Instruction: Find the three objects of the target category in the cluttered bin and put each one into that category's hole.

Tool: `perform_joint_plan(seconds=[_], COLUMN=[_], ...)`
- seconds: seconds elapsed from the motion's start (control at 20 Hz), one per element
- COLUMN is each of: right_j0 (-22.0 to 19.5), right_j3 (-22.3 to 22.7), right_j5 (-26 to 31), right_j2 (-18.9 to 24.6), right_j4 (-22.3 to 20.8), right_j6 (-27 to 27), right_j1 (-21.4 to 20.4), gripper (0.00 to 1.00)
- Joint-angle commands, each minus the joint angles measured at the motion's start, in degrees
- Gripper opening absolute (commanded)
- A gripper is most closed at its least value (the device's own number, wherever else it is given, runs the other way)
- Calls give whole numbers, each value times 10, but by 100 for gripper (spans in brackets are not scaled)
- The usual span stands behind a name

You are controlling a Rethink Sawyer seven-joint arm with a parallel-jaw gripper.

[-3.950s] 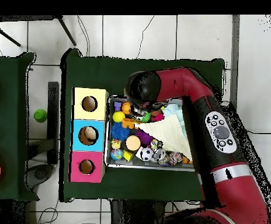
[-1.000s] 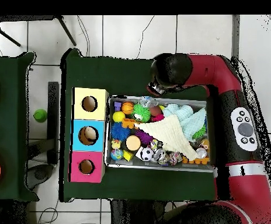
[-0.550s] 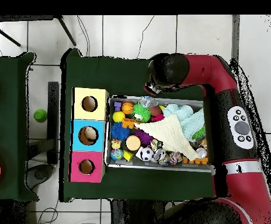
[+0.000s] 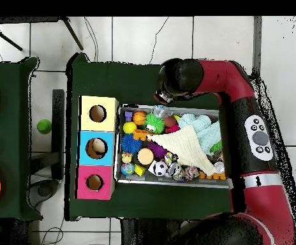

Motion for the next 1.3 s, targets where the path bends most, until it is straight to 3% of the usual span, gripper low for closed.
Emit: perform_joint_plan(seconds=[0.05, 0.75, 1.3], right_j0=[-2, 17, 16], right_j3=[-17, -54, -19], right_j5=[-32, -5, 3], right_j2=[17, -1, -16], right_j4=[-13, -43, -43], right_j6=[-115, -128, -117], right_j1=[24, 39, 31], gripper=[100, 100, 100])
